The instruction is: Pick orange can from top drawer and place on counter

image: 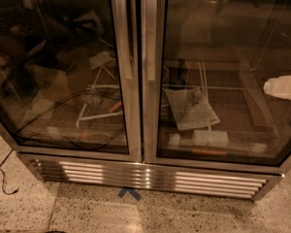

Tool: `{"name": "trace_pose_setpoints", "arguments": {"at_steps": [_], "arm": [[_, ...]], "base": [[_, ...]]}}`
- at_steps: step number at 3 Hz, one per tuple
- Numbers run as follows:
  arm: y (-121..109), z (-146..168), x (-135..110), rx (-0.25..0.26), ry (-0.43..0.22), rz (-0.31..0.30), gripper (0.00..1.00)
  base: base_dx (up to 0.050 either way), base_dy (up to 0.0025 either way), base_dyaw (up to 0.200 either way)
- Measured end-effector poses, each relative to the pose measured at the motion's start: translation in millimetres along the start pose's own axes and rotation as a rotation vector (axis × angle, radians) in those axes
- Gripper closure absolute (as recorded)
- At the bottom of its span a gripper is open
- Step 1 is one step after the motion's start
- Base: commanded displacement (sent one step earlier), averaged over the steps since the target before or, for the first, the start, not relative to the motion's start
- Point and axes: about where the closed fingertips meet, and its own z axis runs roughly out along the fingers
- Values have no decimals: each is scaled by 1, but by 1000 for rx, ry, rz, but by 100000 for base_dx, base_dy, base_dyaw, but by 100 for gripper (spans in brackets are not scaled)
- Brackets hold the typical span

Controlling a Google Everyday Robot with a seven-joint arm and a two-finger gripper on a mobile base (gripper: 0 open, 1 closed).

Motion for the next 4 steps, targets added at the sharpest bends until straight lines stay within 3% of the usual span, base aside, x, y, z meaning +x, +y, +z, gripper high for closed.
{"name": "trace_pose_setpoints", "arguments": {"at_steps": [1, 2, 4], "arm": [[0, 0, 0, 0, 0, 0, 0], [0, 0, 0, 0, 0, 0, 0], [9, 31, 7, 38, 8, 24, 0]], "base": [[4995, 3, -66], [0, 0, 0], [0, 0, 0]]}}
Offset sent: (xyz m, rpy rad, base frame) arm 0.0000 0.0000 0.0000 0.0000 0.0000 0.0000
